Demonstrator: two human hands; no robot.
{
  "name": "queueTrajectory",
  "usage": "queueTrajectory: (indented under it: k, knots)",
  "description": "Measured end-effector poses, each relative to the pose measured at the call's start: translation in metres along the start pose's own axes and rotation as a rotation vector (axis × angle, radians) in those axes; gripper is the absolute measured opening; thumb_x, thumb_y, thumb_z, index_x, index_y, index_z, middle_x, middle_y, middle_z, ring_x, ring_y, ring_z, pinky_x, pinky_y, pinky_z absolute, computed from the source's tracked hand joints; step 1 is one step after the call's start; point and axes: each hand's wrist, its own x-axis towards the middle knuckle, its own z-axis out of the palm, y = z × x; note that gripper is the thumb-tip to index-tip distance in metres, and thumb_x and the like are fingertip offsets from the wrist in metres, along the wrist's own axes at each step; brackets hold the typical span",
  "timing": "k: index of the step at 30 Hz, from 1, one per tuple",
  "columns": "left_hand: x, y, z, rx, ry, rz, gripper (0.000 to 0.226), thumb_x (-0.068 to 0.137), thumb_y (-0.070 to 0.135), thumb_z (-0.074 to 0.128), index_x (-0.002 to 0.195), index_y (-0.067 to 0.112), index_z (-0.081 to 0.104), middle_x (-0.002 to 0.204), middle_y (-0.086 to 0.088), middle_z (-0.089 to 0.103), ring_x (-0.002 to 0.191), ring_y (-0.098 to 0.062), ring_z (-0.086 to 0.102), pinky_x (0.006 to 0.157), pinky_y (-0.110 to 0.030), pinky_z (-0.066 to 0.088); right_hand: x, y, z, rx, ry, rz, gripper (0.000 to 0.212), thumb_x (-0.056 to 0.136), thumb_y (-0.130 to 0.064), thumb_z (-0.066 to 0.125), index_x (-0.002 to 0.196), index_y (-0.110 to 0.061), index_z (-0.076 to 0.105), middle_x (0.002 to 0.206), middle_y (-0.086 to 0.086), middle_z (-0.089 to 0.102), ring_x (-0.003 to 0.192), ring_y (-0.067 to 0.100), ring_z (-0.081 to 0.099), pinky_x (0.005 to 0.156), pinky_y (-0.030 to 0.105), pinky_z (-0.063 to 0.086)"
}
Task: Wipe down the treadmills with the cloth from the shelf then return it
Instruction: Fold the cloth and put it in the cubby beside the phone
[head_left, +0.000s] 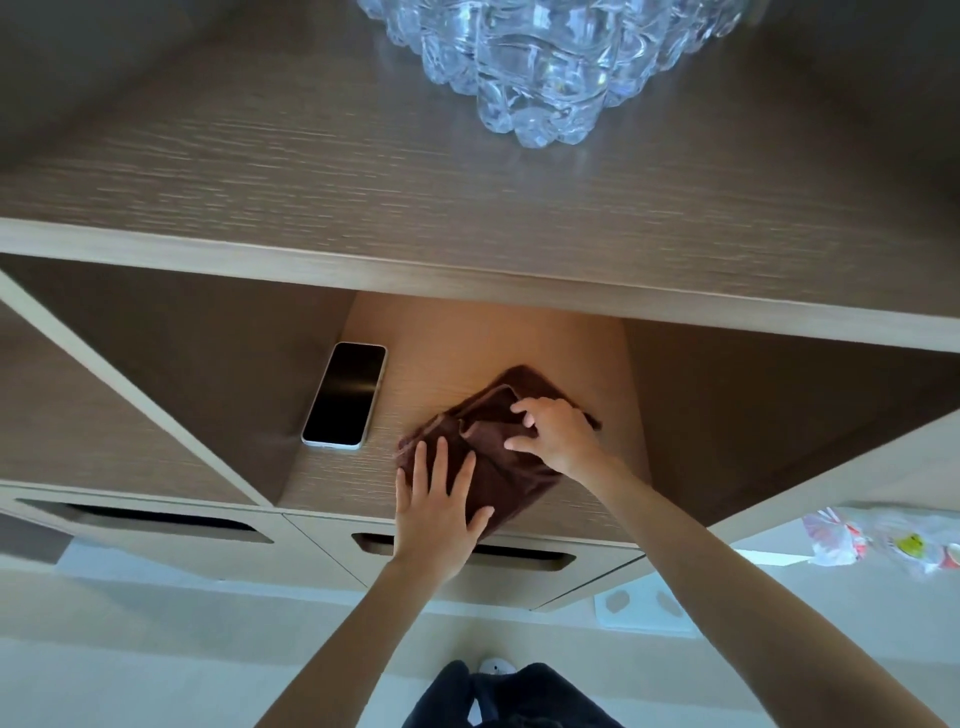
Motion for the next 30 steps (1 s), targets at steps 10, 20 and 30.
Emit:
queueTrajectory:
  k: [10, 20, 30]
  knots:
    - [0.006, -0.001, -0.008, 0.022, -0.037, -0.007, 0.069, 0.090, 0.066, 0.027, 0.149, 0.034, 0.008, 0.159, -0.009, -0.001, 0.144, -0.033, -0.005, 0.111, -0.058, -0.003, 0.038, 0.025, -0.035, 0.140, 0.280, 0.204, 0.030, 0.085, -0.020, 0.069, 0.113, -0.016, 0.060, 0.117, 0.008, 0.056, 0.112, 0.028, 0.052, 0.091, 0.037, 0.043]
    - [0.031, 0.000, -0.001, -0.057, 0.107, 0.165, 0.059, 0.092, 0.060, 0.032, 0.147, 0.037, 0.024, 0.158, 0.002, 0.015, 0.146, -0.028, 0.001, 0.114, -0.051, -0.003, -0.003, 0.045, -0.033, 0.117, -0.124, 0.172, 0.025, 0.079, -0.017, 0.076, 0.098, -0.002, 0.071, 0.105, 0.009, 0.070, 0.097, 0.020, 0.063, 0.057, 0.011, 0.036]
    - [0.035, -0.014, -0.015, -0.315, 0.111, 0.196, 0.053, 0.094, 0.033, 0.051, 0.144, 0.029, 0.035, 0.156, -0.001, 0.022, 0.145, -0.024, 0.011, 0.115, -0.047, 0.013, -0.010, 0.040, -0.026, -0.229, 0.182, 0.124, 0.019, 0.083, -0.023, 0.070, 0.098, -0.019, 0.059, 0.106, 0.002, 0.059, 0.099, 0.026, 0.059, 0.075, 0.034, 0.042]
